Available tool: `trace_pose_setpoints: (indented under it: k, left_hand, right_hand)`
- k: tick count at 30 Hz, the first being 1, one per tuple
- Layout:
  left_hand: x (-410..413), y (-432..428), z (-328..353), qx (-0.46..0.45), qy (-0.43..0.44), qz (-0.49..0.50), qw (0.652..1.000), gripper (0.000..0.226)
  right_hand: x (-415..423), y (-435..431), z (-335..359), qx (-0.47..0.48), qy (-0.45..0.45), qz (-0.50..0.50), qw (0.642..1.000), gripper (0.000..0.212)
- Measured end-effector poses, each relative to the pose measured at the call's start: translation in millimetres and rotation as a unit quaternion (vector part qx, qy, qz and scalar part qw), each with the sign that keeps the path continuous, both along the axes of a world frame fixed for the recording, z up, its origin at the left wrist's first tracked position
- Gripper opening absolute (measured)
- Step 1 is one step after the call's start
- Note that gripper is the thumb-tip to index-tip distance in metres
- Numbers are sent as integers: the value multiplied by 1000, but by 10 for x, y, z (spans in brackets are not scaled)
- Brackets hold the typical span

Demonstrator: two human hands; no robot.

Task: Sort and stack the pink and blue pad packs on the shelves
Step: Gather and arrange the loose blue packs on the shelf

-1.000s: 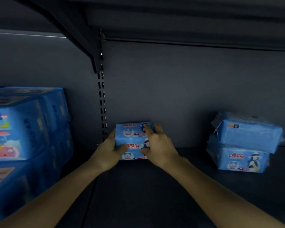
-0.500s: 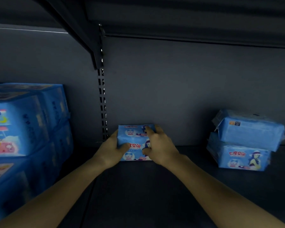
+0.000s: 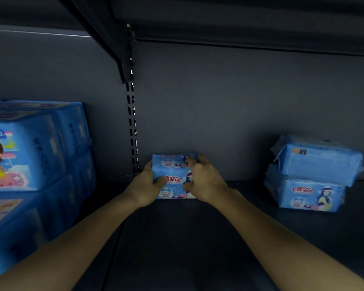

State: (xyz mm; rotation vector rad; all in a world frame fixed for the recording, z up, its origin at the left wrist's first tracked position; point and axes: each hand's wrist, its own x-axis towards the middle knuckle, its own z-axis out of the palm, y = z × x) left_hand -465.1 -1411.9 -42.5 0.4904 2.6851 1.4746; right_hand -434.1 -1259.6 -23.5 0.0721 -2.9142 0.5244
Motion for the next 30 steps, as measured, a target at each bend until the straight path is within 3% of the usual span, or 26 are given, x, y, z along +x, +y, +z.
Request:
trace_pose_setpoints:
  k: [14, 30]
  left_hand:
    - [187, 38, 28, -111, 45, 119, 986, 30]
    - [297, 46, 16, -74, 39, 116, 990, 37]
  right_hand:
    - [163, -84, -141, -71, 24, -24, 997, 71]
    - [169, -149, -100, -93, 24, -1, 995, 64]
